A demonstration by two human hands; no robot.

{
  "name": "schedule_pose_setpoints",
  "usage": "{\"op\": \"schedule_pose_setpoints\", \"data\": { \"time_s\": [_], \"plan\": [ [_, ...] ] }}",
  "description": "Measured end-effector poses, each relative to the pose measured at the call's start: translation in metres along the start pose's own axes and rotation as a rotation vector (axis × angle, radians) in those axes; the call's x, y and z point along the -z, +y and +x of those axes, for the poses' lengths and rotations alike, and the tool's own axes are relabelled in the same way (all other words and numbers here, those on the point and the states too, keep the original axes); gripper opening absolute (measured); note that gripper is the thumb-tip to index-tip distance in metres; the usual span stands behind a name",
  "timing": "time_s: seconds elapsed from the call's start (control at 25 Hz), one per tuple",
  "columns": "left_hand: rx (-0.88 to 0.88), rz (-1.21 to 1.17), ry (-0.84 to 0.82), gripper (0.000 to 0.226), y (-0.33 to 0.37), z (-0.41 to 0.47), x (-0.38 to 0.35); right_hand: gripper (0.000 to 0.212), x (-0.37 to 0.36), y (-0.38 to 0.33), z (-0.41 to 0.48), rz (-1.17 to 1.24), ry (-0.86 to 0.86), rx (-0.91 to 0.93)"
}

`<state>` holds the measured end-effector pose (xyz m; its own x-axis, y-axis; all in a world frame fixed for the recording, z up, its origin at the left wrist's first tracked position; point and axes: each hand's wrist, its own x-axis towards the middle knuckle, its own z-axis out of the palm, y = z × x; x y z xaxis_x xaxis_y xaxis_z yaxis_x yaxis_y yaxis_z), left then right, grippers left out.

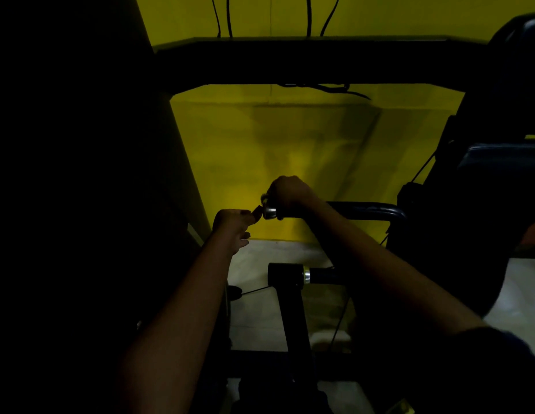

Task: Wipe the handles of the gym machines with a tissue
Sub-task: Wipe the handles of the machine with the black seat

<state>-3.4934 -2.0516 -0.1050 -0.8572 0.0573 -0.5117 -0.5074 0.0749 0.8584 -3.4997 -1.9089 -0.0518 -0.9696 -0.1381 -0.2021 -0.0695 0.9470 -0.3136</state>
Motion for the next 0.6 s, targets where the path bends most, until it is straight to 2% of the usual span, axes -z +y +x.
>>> {"op": "schedule_pose_setpoints", "data": {
  "time_s": [0.08, 0.16, 0.24, 0.28, 0.32, 0.36, 0.44, 0.52, 0.6],
  "plan": [
    [-0.023, -0.010, -0.002, 0.049, 0.000, -0.003, 0.000, 0.017, 0.013, 0.003, 0.009, 0.237, -0.279, -0.116],
    [-0.062, -0.026, -0.007, 0.049, -0.002, -0.004, 0.002, 0.023, 0.014, 0.005, 0.011, 0.424, -0.377, -0.210],
    [-0.155, 0.010, -0.017, 0.043, -0.001, -0.003, 0.006, 0.023, 0.011, 0.004, 0.012, 0.339, -0.367, -0.148],
    [-0.198, 0.025, -0.035, 0.037, 0.000, -0.003, 0.006, 0.025, 0.009, 0.005, 0.014, 0.167, -0.320, -0.063],
    [-0.226, 0.030, -0.051, 0.031, 0.001, -0.002, 0.006, 0.027, 0.004, 0.007, 0.012, -0.047, -0.212, 0.002],
    [-0.239, 0.026, -0.064, 0.028, 0.004, -0.002, 0.004, 0.027, -0.004, 0.011, 0.010, -0.177, -0.026, 0.039],
    [-0.258, 0.029, -0.074, 0.028, 0.010, -0.004, 0.001, 0.009, -0.032, 0.015, -0.005, -0.106, 0.448, 0.093],
    [-0.271, 0.070, -0.094, 0.027, 0.015, -0.004, 0.002, 0.018, -0.071, 0.020, -0.017, 0.009, 0.882, 0.270],
    [-0.255, 0.085, -0.128, 0.023, 0.019, -0.004, 0.005, 0.027, -0.098, 0.030, -0.022, 0.063, 1.030, 0.463]
  ]
}}
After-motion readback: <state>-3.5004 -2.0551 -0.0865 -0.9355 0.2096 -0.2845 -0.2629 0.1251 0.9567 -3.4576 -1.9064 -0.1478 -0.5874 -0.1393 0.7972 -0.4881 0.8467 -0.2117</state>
